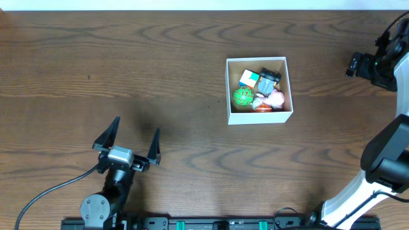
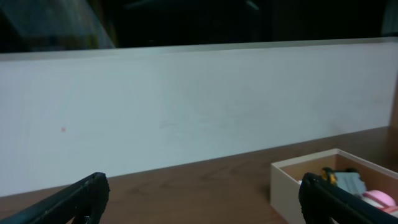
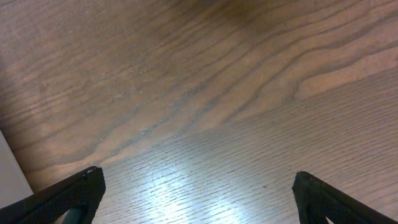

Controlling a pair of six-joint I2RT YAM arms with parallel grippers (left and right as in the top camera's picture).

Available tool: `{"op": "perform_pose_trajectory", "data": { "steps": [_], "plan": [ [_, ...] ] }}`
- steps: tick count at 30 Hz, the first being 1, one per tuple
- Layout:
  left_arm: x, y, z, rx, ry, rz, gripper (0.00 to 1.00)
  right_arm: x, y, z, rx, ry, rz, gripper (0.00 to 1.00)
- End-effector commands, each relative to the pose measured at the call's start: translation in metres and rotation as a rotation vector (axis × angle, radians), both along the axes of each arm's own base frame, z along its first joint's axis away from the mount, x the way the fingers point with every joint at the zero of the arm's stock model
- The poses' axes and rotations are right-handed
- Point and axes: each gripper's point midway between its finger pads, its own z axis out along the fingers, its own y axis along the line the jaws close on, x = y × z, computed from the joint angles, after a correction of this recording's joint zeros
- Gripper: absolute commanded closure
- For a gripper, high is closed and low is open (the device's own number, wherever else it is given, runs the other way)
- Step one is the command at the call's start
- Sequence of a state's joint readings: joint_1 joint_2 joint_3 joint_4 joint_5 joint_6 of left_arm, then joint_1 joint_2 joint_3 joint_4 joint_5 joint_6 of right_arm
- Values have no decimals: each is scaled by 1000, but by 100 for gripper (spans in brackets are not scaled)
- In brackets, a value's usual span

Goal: Pack container

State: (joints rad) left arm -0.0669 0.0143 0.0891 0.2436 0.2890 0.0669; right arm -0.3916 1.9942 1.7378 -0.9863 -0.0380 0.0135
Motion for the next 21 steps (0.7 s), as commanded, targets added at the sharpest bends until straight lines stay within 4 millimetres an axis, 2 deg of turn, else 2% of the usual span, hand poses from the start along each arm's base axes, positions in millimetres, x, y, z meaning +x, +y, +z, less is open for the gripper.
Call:
{"op": "perform_pose_trajectory", "data": {
  "steps": [1, 7, 13, 21],
  "plan": [
    [1, 3, -4, 28, -8, 17, 2, -1, -2, -3, 3, 6, 5, 1],
    [3, 8, -10, 44, 14, 42, 2, -1, -2, -3, 3, 6, 5, 1],
    [10, 8, -51, 142, 122, 57, 2, -1, -2, -3, 3, 6, 5, 1],
    [13, 12, -96, 150, 273, 59, 2, -1, -2, -3, 3, 6, 5, 1]
  ]
}}
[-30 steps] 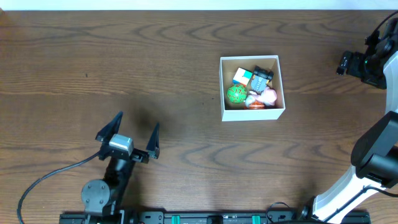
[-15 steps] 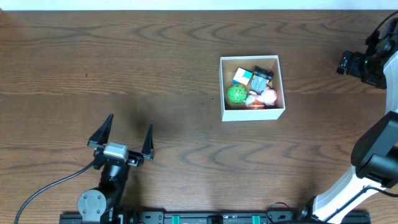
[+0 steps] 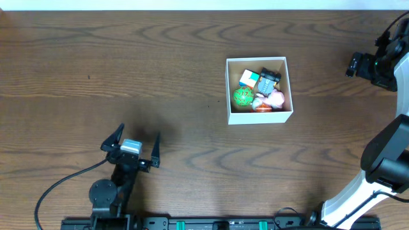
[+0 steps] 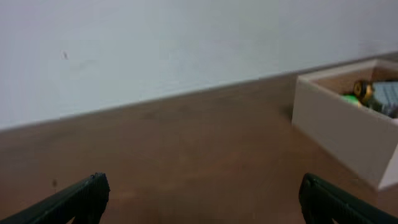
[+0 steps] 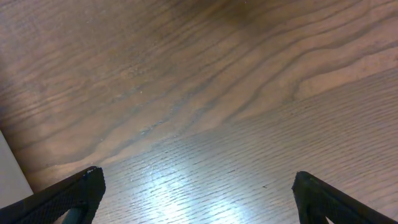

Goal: Pack container

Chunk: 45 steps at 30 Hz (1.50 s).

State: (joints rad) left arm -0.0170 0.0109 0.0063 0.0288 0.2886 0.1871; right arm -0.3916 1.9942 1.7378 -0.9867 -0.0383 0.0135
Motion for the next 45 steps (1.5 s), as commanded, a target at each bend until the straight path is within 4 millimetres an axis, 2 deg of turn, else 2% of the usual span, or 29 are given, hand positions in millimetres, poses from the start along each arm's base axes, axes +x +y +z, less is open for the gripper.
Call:
{"op": "perform_pose_trajectory", "data": {
  "steps": [1, 2, 45],
  "plan": [
    [-1, 0, -12, 22, 40, -3, 2, -1, -2, -3, 3, 6, 5, 1],
    [-2, 0, -18, 22, 66, -3, 2, -1, -2, -3, 3, 6, 5, 1],
    [-2, 0, -17, 21, 64, -4, 2, -1, -2, -4, 3, 7, 5, 1]
  ]
}}
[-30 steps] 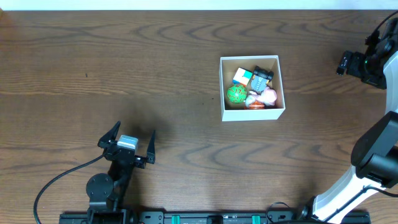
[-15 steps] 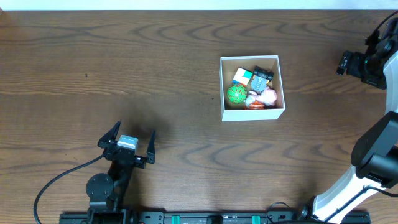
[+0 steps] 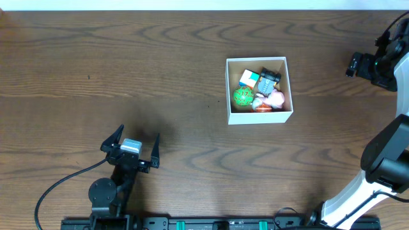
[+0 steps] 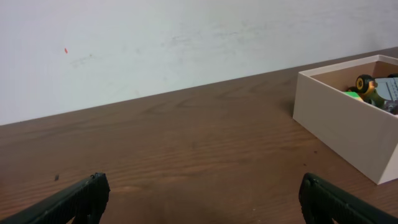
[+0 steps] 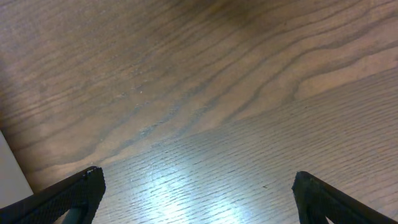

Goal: Pack container

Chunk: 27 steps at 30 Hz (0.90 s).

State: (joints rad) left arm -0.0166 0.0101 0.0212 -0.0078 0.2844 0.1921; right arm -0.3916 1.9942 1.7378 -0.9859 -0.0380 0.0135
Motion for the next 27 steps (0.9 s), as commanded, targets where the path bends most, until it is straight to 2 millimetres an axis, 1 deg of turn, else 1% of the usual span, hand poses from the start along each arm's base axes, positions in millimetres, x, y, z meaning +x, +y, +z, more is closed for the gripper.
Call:
{"op": "perform_pose_trajectory", "data": {
  "steps": [1, 5, 8, 12, 16, 19, 22, 27],
  "plan": [
    [-1, -1, -16, 16, 44, -8, 2, -1, -2, -3, 4, 8, 5, 1],
    [-1, -1, -16, 16, 44, -8, 2, -1, -2, -3, 3, 7, 6, 1],
    [-1, -1, -16, 16, 44, -7, 2, -1, -2, 6, -5, -11, 5, 1],
    [-1, -1, -16, 16, 44, -8, 2, -6, 0, 29, -24, -57, 5, 1],
    [-1, -1, -16, 16, 44, -7, 2, -26, 8, 57, -45, -107, 5, 1],
    [-1, -1, -16, 16, 44, -8, 2, -50, 20, 75, -60, -142, 8, 1],
    [-1, -1, -16, 16, 44, -7, 2, -75, 38, 95, -78, -190, 28, 1],
    [-1, -1, -16, 16, 44, -8, 2, -103, 83, 131, -110, -309, 121, 1]
  ]
}}
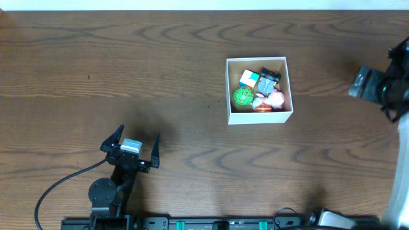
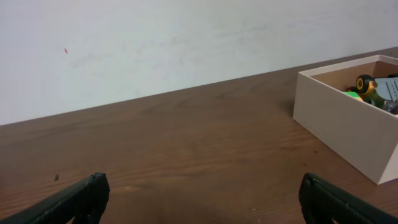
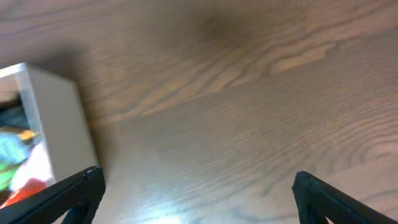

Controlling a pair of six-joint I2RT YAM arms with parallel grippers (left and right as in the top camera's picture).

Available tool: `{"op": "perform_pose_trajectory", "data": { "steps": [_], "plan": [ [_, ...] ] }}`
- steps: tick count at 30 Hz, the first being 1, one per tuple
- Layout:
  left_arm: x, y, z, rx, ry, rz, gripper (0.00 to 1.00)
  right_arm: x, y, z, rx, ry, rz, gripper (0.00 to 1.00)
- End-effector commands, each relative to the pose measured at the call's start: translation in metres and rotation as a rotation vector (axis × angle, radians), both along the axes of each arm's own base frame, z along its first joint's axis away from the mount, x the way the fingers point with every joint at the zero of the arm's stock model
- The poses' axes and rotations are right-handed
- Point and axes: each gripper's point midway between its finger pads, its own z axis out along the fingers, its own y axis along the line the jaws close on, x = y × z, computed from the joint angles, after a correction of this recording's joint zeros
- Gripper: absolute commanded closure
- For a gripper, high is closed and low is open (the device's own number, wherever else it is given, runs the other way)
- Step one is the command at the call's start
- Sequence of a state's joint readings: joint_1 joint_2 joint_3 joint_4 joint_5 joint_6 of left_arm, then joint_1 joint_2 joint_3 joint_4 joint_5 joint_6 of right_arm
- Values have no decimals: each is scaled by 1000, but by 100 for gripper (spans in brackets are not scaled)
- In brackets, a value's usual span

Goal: Pack container

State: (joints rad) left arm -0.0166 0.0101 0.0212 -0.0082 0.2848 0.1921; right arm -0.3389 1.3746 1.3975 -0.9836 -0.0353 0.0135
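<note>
A white open box point(image 1: 259, 117) stands right of the table's middle. It holds a green ball point(image 1: 243, 96), a pink toy point(image 1: 276, 98), a blue-and-white cube point(image 1: 248, 78) and a dark item point(image 1: 269, 76). My left gripper point(image 1: 136, 137) rests low near the front left, open and empty, and its wrist view has the box point(image 2: 342, 134) at the right with the gripper point(image 2: 200, 193) spread wide. My right gripper point(image 1: 359, 83) hangs blurred at the right edge, open point(image 3: 198, 186) and empty, with the box's wall point(image 3: 56, 118) at its left.
Dark wood table point(image 1: 128, 64) all round the box. A white wall point(image 2: 186, 43) runs behind the table's far edge. A black cable point(image 1: 57, 188) trails from the left arm's base at the front edge.
The right gripper has moved: it sits a little lower in the overhead view, and its wrist view now takes in the box's side. The left gripper is unchanged.
First the left gripper stood open at the front left, its camera tilted up at the wall. Then it had drawn back and dipped toward the table, where it stays. The right gripper hung still at the right edge until now, when it has shifted toward the box.
</note>
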Motion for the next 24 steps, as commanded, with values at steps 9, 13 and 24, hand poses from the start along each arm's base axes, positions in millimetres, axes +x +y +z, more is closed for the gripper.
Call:
{"op": "perform_pose_trajectory", "data": {
  "steps": [9, 13, 24],
  "plan": [
    [-1, -1, -16, 16, 44, -7, 2, -57, 89, 56, -56, -236, 244, 1],
    [-1, -1, -16, 16, 44, -7, 2, -84, 92, 42, -60, -254, 245, 1],
    [-1, -1, -16, 16, 44, -7, 2, -101, 93, -19, -104, -396, 243, 1]
  ]
}}
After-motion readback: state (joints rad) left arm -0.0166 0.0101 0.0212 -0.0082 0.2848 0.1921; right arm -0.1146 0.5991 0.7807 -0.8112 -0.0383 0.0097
